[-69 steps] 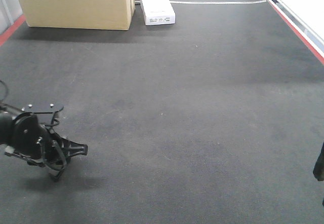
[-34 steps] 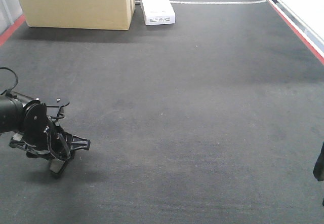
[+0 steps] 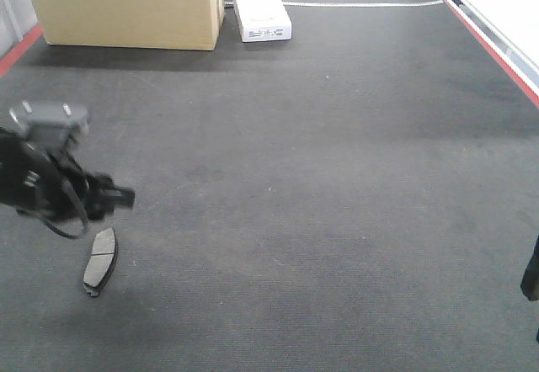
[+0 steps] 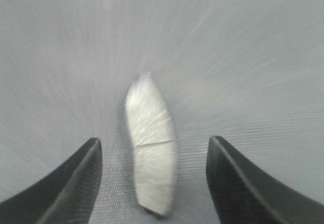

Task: Move and align brake pads A on conveyor
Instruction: 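Open the left gripper to release the pad and lift away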

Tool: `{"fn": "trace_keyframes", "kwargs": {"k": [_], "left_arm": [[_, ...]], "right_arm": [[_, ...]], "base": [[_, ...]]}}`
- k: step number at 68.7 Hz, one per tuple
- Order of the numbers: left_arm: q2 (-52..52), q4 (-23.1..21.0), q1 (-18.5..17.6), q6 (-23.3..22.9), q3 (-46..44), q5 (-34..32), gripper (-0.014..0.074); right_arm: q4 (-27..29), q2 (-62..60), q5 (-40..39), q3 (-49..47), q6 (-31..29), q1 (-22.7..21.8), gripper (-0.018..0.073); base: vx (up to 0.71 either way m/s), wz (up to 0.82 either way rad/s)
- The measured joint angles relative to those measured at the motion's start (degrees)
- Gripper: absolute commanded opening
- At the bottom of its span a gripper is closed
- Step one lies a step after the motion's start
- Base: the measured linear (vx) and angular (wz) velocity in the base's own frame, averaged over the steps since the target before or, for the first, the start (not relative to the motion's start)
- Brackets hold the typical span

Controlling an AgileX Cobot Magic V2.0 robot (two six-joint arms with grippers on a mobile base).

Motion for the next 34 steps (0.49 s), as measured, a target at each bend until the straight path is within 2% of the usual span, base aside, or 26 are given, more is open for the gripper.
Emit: {"fn": "trace_keyframes", "kwargs": {"k": [17, 34], "left_arm": [[-14.8, 0.2, -2.0, 1.4, 2.5, -2.4, 0.0439], [-31.4, 1.3, -2.2, 1.8, 14.2, -8.3, 0.0439]], "right_arm": [[0.0, 0.0, 0.0, 0.0, 0.0, 0.0, -0.0004], [0.0, 0.0, 0.0, 0.0, 0.0, 0.0, -0.0004]], "base": [[0.00, 0.00], [0.00, 0.00]]}}
